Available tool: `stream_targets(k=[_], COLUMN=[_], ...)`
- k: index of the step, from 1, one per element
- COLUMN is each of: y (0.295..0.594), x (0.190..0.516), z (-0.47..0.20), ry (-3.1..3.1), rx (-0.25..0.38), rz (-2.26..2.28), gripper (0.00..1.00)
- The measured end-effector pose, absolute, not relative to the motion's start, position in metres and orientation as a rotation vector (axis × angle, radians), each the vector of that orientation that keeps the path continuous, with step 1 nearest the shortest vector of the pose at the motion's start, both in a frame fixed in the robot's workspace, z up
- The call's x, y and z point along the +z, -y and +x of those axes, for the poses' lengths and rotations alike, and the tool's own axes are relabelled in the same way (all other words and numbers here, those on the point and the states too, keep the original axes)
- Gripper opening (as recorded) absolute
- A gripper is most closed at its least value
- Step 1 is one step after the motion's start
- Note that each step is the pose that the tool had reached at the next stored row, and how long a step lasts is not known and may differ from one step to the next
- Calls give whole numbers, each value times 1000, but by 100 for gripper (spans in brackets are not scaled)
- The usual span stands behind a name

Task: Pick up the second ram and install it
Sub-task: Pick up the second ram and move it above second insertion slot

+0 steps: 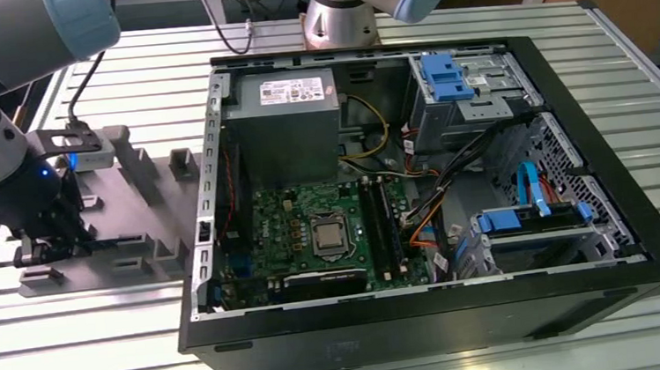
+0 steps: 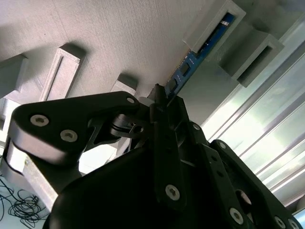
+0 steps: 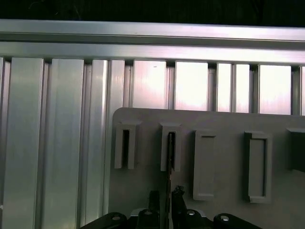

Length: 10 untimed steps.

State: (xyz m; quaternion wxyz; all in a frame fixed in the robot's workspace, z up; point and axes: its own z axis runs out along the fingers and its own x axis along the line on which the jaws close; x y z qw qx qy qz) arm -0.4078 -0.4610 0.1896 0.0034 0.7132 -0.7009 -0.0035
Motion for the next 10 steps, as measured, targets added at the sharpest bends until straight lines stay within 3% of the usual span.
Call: stream_targets(k=[8, 9, 10], y=[461, 461, 461], x=[188, 188, 188], z=[-408, -408, -408], ry=[2197, 2197, 2197], rx=[-11, -11, -11], rz=[2236, 2236, 2236], gripper=[24, 16, 16])
